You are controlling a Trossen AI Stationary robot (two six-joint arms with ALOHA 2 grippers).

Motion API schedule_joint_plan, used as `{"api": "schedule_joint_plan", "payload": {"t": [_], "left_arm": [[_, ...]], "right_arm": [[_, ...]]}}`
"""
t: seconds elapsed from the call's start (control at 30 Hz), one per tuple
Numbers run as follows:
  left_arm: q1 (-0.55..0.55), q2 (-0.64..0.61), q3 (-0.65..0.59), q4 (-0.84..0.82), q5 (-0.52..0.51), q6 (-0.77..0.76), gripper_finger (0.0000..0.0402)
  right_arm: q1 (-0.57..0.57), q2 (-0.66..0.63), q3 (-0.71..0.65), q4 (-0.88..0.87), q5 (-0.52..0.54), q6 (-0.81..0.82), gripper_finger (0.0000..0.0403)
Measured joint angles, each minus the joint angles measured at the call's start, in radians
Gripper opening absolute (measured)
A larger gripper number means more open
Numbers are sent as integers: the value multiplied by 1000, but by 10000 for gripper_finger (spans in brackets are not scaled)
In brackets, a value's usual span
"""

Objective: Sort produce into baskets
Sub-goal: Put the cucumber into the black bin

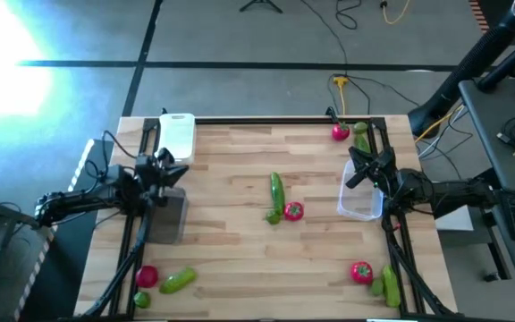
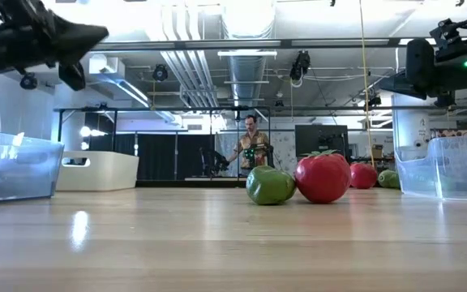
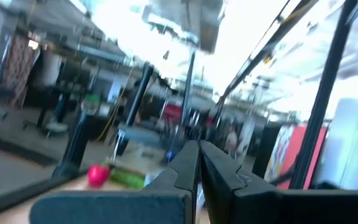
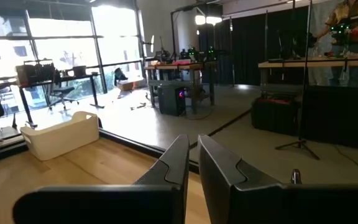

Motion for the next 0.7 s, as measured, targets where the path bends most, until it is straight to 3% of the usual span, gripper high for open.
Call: {"api": "schedule_joint_plan", "payload": {"t": [0.17,0.3,0.5,0.7], "left_arm": [[0,28,0,22,56,-41,0],[-1,88,0,52,47,52,0],[-56,244,0,381,214,-5,0],[-236,440,47,420,88,33,0]], "right_arm": [[0,0,0,0,0,0,28],[0,0,0,0,0,0,28],[0,0,0,0,0,0,28],[0,0,0,0,0,0,28]]}}
